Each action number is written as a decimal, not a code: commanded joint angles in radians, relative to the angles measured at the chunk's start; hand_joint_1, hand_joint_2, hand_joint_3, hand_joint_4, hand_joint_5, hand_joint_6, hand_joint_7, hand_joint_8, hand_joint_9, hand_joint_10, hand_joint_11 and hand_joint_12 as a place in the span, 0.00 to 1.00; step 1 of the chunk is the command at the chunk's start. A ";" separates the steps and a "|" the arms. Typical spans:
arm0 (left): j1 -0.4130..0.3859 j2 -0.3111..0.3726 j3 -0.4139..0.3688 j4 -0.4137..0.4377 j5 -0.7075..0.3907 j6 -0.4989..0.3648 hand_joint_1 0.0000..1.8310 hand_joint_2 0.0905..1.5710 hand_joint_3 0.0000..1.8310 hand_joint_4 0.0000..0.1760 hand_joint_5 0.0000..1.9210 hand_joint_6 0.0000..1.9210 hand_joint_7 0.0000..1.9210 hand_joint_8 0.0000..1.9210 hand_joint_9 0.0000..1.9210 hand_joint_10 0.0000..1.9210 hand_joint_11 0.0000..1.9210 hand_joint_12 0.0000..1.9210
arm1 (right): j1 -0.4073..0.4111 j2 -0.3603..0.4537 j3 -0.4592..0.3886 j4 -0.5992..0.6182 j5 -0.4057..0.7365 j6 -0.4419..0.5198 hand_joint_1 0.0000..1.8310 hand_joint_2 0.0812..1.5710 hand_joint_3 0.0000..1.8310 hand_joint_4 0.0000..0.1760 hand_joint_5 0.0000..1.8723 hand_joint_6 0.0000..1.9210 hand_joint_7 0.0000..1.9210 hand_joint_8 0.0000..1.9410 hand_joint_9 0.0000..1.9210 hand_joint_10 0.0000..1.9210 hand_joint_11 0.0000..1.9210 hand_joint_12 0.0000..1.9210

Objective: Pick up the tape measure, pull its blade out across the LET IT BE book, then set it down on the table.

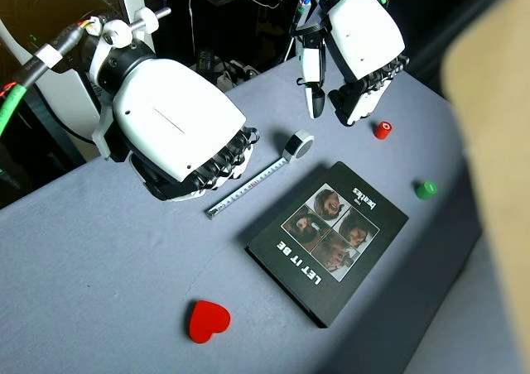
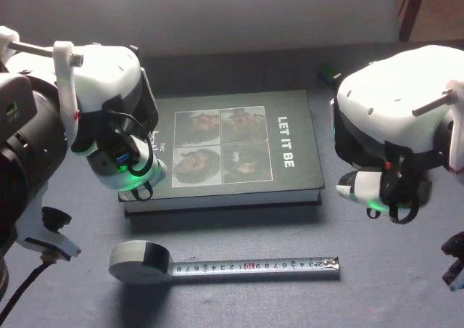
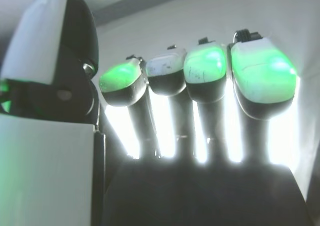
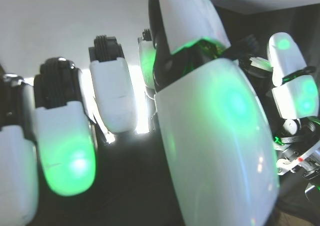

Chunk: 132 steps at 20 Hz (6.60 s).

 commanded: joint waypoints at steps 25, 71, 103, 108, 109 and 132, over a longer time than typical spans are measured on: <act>0.053 0.153 0.220 0.227 0.559 -0.192 0.54 0.62 0.00 0.00 0.17 0.00 0.15 0.00 0.13 0.00 0.01 0.42 | -0.019 0.001 -0.030 -0.137 -0.048 -0.018 0.08 0.72 0.00 0.07 0.14 0.00 0.17 0.00 0.14 0.00 0.00 0.42; 1.065 -0.062 0.479 1.800 -0.074 -2.309 0.59 0.62 0.00 0.00 0.20 0.00 0.19 0.00 0.17 0.00 0.02 0.42 | -0.027 -0.006 -0.041 -0.137 -0.024 -0.046 0.10 0.73 0.00 0.08 0.14 0.00 0.16 0.00 0.15 0.00 0.00 0.44; 1.090 -0.132 0.560 1.807 -0.042 -2.264 0.76 0.67 0.00 0.00 0.58 0.26 0.55 0.45 0.50 0.64 0.48 0.53 | -0.030 -0.006 -0.047 -0.137 -0.015 -0.052 0.11 0.71 0.00 0.07 0.15 0.00 0.18 0.00 0.17 0.00 0.00 0.47; 1.043 -0.104 0.536 1.818 -0.042 -2.273 0.76 0.67 0.00 0.00 0.58 0.27 0.53 0.46 0.51 0.65 0.49 0.55 | -0.030 -0.006 -0.048 -0.140 -0.010 -0.053 0.11 0.72 0.00 0.07 0.16 0.00 0.18 0.00 0.17 0.00 0.00 0.46; 1.018 -0.084 0.522 1.820 -0.011 -2.275 0.76 0.67 0.00 0.00 0.57 0.29 0.54 0.44 0.51 0.64 0.49 0.55 | -0.029 -0.006 -0.048 -0.142 -0.008 -0.053 0.11 0.72 0.00 0.07 0.16 0.00 0.18 0.00 0.17 0.00 0.00 0.46; 0.475 0.086 0.578 1.829 0.562 -2.426 0.76 0.66 0.00 0.00 0.54 0.33 0.56 0.42 0.52 0.62 0.52 0.54 | 0.171 -0.339 0.273 -0.034 -0.065 -0.080 0.53 0.74 0.00 0.00 0.34 0.01 0.33 0.01 0.29 0.01 0.10 0.51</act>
